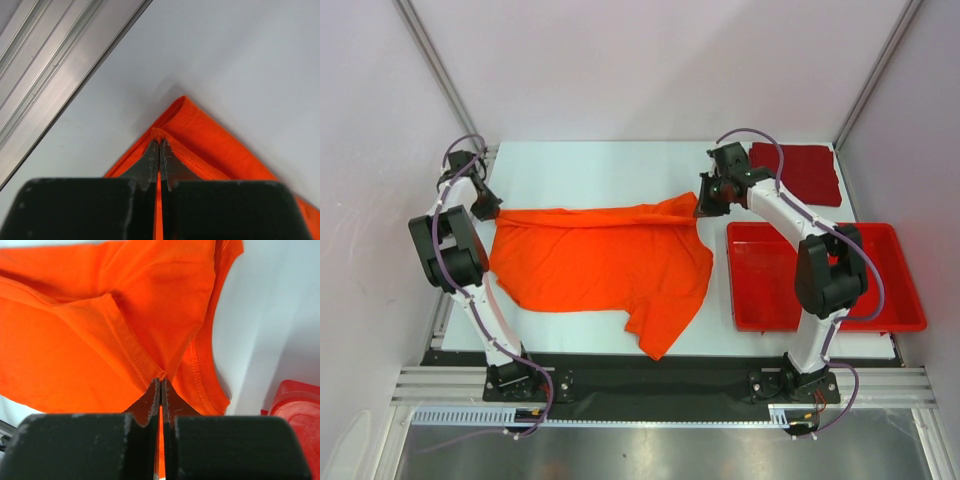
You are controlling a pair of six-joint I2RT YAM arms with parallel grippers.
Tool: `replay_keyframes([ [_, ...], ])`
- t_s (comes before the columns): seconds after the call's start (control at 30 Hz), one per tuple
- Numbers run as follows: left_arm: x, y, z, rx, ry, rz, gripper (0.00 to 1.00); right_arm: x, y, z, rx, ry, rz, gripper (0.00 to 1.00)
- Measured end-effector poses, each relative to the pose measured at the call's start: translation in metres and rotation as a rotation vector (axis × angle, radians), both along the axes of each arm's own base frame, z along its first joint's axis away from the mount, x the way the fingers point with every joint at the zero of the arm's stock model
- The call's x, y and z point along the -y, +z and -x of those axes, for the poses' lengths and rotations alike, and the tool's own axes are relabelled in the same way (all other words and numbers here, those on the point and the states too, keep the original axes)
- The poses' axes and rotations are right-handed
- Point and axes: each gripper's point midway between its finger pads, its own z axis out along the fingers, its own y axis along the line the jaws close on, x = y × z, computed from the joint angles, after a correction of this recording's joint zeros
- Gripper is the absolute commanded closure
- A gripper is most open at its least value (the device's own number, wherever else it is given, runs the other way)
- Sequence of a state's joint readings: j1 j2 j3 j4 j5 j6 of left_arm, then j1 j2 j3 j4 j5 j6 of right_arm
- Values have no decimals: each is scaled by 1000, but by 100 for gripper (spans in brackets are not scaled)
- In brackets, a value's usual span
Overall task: Fold and stack the t-shirts
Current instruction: Fold the tshirt
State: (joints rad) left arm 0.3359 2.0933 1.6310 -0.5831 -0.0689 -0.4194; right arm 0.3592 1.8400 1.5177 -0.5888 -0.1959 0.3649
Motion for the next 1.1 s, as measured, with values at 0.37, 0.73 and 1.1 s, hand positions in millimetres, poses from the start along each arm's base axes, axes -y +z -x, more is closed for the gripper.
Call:
replay_keyframes([
  [0.37,-1,-11,12,-37,14,-17,100,1,-12,8,-26,7,15,100],
  [0.73,1,26,22,56,23,-56,100,2,-17,11,-38,7,20,100],
  [1.1,4,27,31,75,39,-64,99,2,-17,11,-36,12,23,100],
])
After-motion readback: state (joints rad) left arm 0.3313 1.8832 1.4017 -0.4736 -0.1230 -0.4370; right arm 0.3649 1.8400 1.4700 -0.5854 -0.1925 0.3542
